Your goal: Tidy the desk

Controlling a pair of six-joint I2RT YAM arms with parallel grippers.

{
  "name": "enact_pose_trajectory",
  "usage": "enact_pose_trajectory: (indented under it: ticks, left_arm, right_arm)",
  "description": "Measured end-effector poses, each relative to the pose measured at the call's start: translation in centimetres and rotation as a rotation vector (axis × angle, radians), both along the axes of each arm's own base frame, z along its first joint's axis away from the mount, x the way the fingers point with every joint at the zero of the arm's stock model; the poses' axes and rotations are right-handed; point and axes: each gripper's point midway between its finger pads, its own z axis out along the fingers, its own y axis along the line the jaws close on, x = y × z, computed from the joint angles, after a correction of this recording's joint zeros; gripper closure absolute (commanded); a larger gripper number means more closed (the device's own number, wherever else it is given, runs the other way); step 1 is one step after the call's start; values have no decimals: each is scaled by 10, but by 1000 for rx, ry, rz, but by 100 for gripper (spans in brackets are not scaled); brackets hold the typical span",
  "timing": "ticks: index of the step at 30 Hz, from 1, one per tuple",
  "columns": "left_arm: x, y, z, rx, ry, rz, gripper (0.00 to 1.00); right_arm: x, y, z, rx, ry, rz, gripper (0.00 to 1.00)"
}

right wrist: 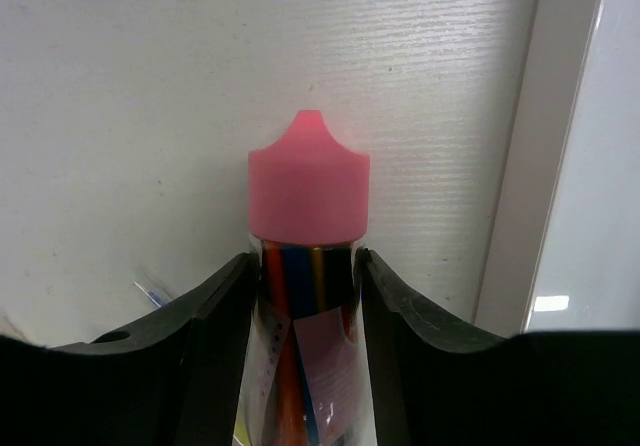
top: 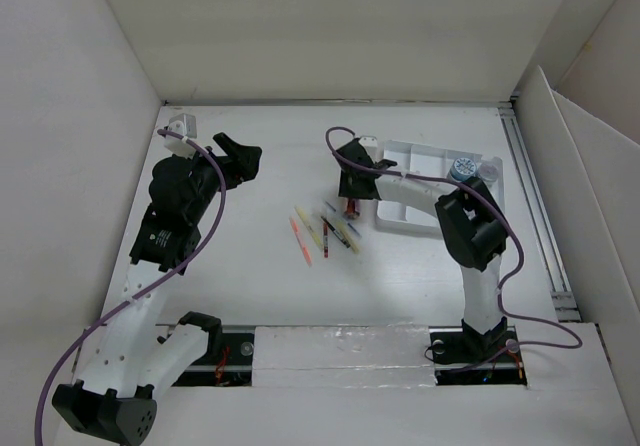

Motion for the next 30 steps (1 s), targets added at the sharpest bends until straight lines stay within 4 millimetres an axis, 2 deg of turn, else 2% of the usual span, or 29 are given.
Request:
enact_pose_trajectory:
  ticks: [3, 6, 8, 12, 15, 17, 19, 23, 25, 29, 30]
  left_arm:
    - [0, 0, 0, 1, 0, -1, 25]
    - [0, 0, 0, 1, 0, -1, 25]
    - [0, 0, 0, 1, 0, -1, 25]
    - [0, 0, 0, 1, -1, -1, 25]
    - [0, 0, 0, 1, -2, -1, 25]
    - [0, 0, 0, 1, -2, -1, 25]
    - [-1, 0, 1, 0, -2, -3, 25]
    - [-1, -1, 1, -1, -3, -7, 25]
    - [-1, -1, 1, -1, -3, -8, 25]
    - [-1, -1, 1, -1, -4, -9, 25]
    - [-1, -1, 1, -1, -4, -10, 25]
  right_arm:
    - [3, 1, 6, 15, -20, -6, 86]
    - [5, 0, 26, 67, -64, -19, 87]
    - [5, -1, 51, 129, -107, -27, 87]
    - [11, -12, 118, 306, -230, -55, 87]
    - [22, -38, 159, 393, -312, -117, 87]
    - [30, -60, 169, 413, -339, -171, 87]
    - [37, -83, 162, 410, -338, -230, 87]
    - [34, -117, 120, 362, -250, -316, 85]
    - [30, -123, 100, 336, -198, -334, 85]
    - [25, -124, 74, 300, -127, -340, 83]
    - [24, -124, 70, 292, -114, -341, 79]
